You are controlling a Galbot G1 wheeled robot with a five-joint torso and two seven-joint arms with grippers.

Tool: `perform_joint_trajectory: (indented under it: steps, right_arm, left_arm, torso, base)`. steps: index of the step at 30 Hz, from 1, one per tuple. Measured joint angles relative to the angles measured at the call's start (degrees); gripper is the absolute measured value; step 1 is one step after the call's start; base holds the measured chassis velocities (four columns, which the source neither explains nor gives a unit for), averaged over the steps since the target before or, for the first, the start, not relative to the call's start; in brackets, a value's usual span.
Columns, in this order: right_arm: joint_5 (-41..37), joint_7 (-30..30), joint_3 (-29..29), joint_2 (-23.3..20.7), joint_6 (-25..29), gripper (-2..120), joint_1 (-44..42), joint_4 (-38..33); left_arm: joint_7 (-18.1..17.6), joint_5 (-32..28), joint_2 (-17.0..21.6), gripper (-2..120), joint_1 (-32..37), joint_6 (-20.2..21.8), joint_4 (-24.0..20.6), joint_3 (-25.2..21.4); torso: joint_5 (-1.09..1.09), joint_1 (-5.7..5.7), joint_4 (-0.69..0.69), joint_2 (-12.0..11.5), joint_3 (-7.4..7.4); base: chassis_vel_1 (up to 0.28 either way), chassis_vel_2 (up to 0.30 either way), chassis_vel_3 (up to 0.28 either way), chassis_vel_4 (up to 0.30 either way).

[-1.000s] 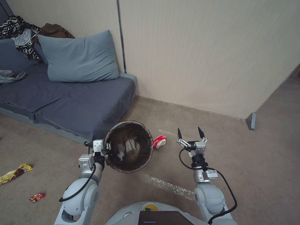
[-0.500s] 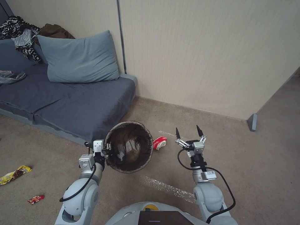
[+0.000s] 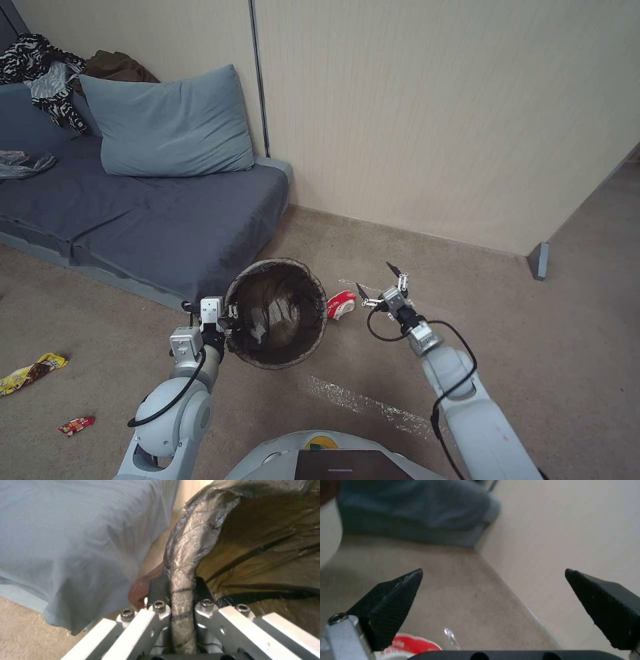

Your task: Pick up the trash bin, then pick up the garbage from the floor and place it into the trash bin.

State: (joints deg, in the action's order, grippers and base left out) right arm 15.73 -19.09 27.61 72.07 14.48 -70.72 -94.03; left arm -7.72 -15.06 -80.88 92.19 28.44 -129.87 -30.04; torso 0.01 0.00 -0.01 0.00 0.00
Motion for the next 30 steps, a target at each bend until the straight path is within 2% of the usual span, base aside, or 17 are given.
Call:
perform_joint_trajectory:
  steps: [3, 5, 6, 10, 23, 30]
  right_arm:
    - [3.1, -5.4, -1.6, -2.1, 0.9, 100, 5.1, 6.1]
    - [5.9, -9.2, -2.6, -3.3, 1.8, 100, 7.7, 9.5]
    - [5.9, -9.2, -2.6, -3.3, 1.8, 100, 7.7, 9.5]
    - [12.7, -17.4, -4.0, -4.3, 6.3, 100, 13.4, 15.8]
    - [16.4, -23.2, -7.9, -3.2, 9.9, 100, 20.0, 24.8]
    - [19.3, -25.7, -11.0, -0.8, 12.5, 100, 25.7, 32.0]
  left_arm:
    - [-0.1, 0.2, -0.2, 2, 0.0, 0.0, 0.3, 0.2]
    - [-0.2, 0.3, -0.4, 2, 0.1, 0.1, 0.4, 0.3]
    - [-0.2, 0.3, -0.4, 2, 0.1, 0.1, 0.4, 0.3]
    - [-0.2, 0.7, -0.5, 2, 0.3, 0.1, 0.5, 0.4]
    - [-0.3, 1.4, -1.5, 2, 0.6, 0.0, 1.1, 1.0]
    - [-0.3, 2.2, -2.4, 2, 0.2, 0.0, 1.5, 1.3]
  torso:
    - [0.0, 0.0, 0.04, 0.0, 0.0]
    - [0.0, 0.0, 0.02, 0.0, 0.0]
    - [0.0, 0.0, 0.02, 0.0, 0.0]
    - [0.0, 0.0, 0.01, 0.0, 0.0]
    - [-0.01, 0.0, 0.01, 0.0, 0.0]
    - [-0.01, 0.0, 0.02, 0.0, 0.0]
  base:
    - [0.0, 0.0, 0.0, 0.0]
    - [0.0, 0.0, 0.0, 0.0]
    - [0.0, 0.0, 0.0, 0.0]
    - [0.0, 0.0, 0.0, 0.0]
    - [0.0, 0.0, 0.0, 0.0]
    - [0.0, 0.0, 0.0, 0.0]
